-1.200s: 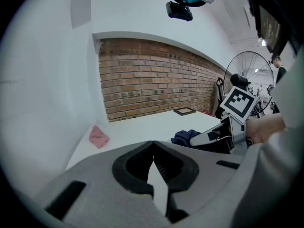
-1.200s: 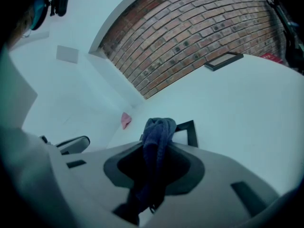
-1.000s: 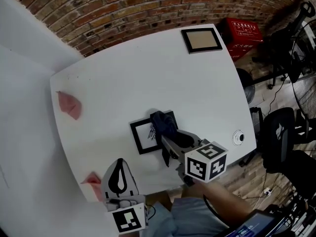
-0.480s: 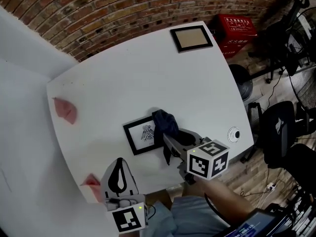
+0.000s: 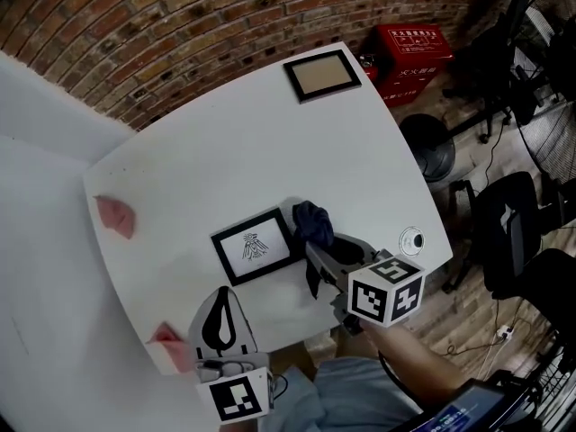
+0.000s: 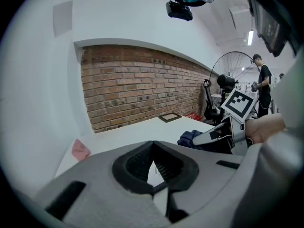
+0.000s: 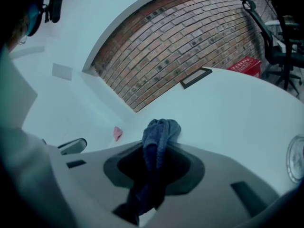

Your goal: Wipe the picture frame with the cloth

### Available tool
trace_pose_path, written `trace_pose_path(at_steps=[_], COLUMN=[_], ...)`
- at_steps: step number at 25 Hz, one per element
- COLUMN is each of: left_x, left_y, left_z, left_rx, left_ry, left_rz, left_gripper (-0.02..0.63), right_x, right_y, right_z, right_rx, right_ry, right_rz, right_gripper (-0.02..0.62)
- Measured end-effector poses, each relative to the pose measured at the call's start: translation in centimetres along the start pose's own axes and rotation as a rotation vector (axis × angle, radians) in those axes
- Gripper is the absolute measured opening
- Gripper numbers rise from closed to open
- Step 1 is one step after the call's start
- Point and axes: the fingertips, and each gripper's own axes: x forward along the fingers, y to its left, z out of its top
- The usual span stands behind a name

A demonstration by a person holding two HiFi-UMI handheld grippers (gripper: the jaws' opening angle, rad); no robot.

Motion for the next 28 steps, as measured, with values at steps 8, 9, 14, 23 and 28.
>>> trace_pose_path(at_steps=[8,9,14,23,28], left_x=[-2.1,-2.6,-4.9,-9.4,-10.9], left_y=[-3.9,-4.1,-5.6,-5.9,-5.7], left_z=[4.4,5.2,9.7,16.7,18.5], left_rx=[-0.007,-0.002,-0.003,0.006,0.027], left_ry=[-0.098,-0.125,-0.253,-0.388,-0.423], left_rz=[-0.011,-0.007,0.033,0.13,0.161], left_gripper=[0.009,0.009,0.009,0.009,0.009], right_x=[-6.3,-7.2,-11.3,-17.0,-18.3], right_y=[0.5,1.0,4.2,11.7,13.7], right_z=[3.4,4.1,7.6,11.1,11.0], right_rx=[-0.075,-0.099,-0.198,-0.553,-0.664], right_ry=[-0.124,-0.145,-0.259,-0.428,-0.456], right_rz=[0.011,0.02,0.098,0.113,0.096], right_gripper=[0.11,0.11,0.114,0.114,0.114])
